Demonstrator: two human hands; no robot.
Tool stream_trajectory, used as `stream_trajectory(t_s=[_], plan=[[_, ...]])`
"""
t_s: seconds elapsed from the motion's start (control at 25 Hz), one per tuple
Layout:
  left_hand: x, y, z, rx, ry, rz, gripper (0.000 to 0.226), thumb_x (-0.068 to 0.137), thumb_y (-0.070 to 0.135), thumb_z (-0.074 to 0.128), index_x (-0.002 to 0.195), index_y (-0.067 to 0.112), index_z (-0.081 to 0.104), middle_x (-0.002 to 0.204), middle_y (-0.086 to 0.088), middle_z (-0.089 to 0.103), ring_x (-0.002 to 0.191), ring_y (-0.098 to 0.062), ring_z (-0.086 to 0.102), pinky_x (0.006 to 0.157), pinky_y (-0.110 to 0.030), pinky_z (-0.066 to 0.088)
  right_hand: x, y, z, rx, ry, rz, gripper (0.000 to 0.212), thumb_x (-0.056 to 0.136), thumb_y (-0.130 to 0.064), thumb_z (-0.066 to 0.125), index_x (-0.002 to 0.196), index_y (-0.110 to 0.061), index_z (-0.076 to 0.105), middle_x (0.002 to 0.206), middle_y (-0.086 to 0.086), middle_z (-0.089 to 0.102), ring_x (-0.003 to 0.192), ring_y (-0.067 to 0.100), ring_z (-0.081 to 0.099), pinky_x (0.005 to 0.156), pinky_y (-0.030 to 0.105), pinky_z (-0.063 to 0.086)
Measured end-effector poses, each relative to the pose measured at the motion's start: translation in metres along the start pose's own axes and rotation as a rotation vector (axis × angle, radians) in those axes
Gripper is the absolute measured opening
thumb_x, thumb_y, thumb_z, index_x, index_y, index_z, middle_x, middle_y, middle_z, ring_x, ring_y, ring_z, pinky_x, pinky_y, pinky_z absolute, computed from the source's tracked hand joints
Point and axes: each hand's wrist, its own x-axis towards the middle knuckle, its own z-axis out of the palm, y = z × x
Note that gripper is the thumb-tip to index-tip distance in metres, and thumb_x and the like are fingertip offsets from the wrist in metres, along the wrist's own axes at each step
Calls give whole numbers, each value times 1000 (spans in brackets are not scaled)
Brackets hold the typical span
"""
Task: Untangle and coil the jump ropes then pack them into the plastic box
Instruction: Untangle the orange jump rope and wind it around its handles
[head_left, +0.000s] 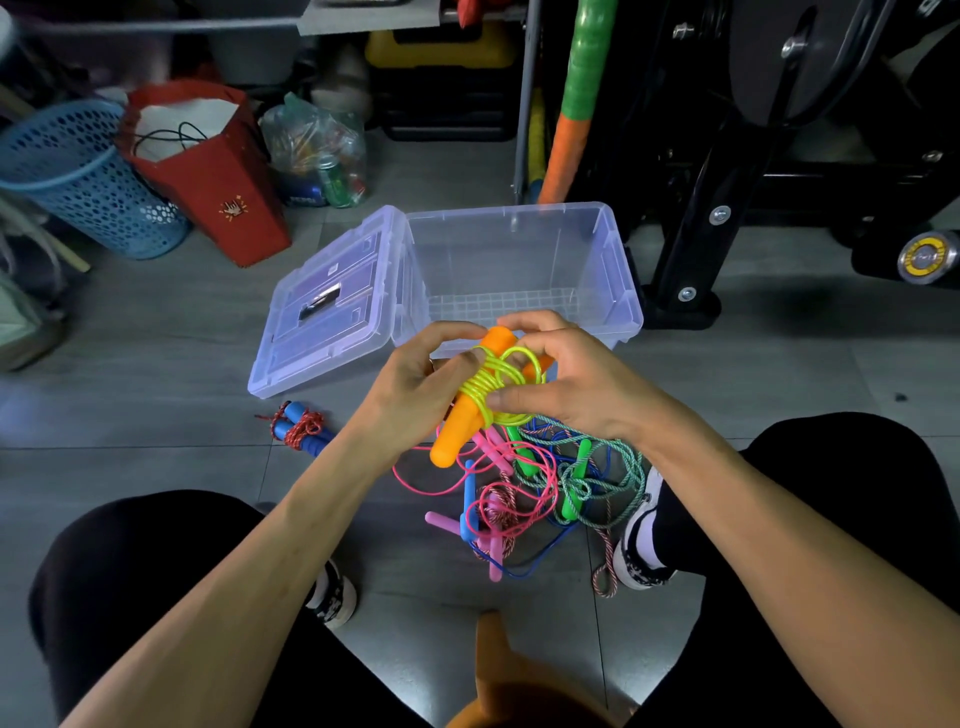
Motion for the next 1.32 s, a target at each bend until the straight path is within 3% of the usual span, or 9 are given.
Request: stream_trajectory(t_s=[0.16, 0.24, 0.32, 0.4, 0.56, 0.72, 0.88, 1.08, 1.32], plan=[[-2, 3, -1, -47, -15, -4, 18, 98, 17, 54, 113, 18, 63, 67, -15, 56, 54, -20, 52, 50, -25, 47, -1, -3, -5, 128, -32, -2, 10, 83, -10, 73, 87, -1, 69, 141, -8, 43, 104, -17, 51, 76, 1, 40], [-2, 3, 0, -77, -29, -23, 19, 98, 16, 54, 116, 16, 61, 60, -5, 57, 51, -16, 55, 50, -24, 49, -3, -3, -6, 76, -6, -40, 9, 87, -9, 68, 86, -1, 69, 142, -10, 46, 104, -18, 51, 78, 0, 39], [-1, 3, 1, -97, -23, -46, 20, 98, 15, 53, 117, 14, 60, 54, 3, 59, 50, -12, 58, 50, -23, 50, -4, -3, -4, -72, 83, -123, 4, 87, -16, 68, 83, -15, 69, 142, -12, 49, 115, -9, 50, 88, 0, 33], [0, 5, 1, -95, 5, -55, 20, 99, 16, 53, 117, 15, 61, 56, 5, 61, 50, -9, 59, 49, -21, 49, -6, -2, -2, -149, 170, -174, 1, 87, -23, 69, 87, -22, 70, 140, -11, 53, 121, -1, 51, 97, 8, 32], [4, 6, 1, -106, 45, -66, 20, 98, 17, 55, 116, 15, 63, 70, -7, 66, 55, -13, 62, 52, -23, 52, -5, 2, 1, -275, 342, -265, 23, 87, -27, 70, 101, -9, 71, 125, -2, 65, 113, 9, 60, 101, 31, 45], [6, 2, 4, -160, 64, -120, 19, 96, 16, 56, 114, 13, 62, 68, -14, 63, 54, -22, 62, 52, -29, 53, -4, 8, -1, -465, 470, -393, 33, 86, -27, 73, 110, -6, 64, 109, 6, 63, 90, 18, 64, 76, 35, 55], [7, 2, 4, -199, 110, -168, 17, 95, 17, 56, 111, 16, 63, 55, -2, 60, 49, -16, 59, 50, -25, 50, 0, 11, 4, -849, 645, -676, 16, 89, -20, 69, 87, -4, 68, 82, 11, 56, 68, 24, 51, 57, 34, 44], [3, 3, 1, -161, 140, -184, 16, 94, 18, 57, 108, 19, 66, 53, 4, 62, 49, -13, 60, 49, -22, 49, 7, 13, 17, -913, 586, -642, 21, 92, -16, 58, 75, -4, 61, 71, 10, 51, 54, 26, 49, 48, 36, 42], [5, -5, 8, -118, 248, -110, 20, 94, 11, 56, 110, 21, 64, 64, 4, 62, 53, -14, 53, 50, -23, 44, 4, 9, 22, -396, 306, -366, 18, 95, -25, 48, 90, -9, 52, 90, 0, 45, 74, 16, 48, 66, 29, 40]])
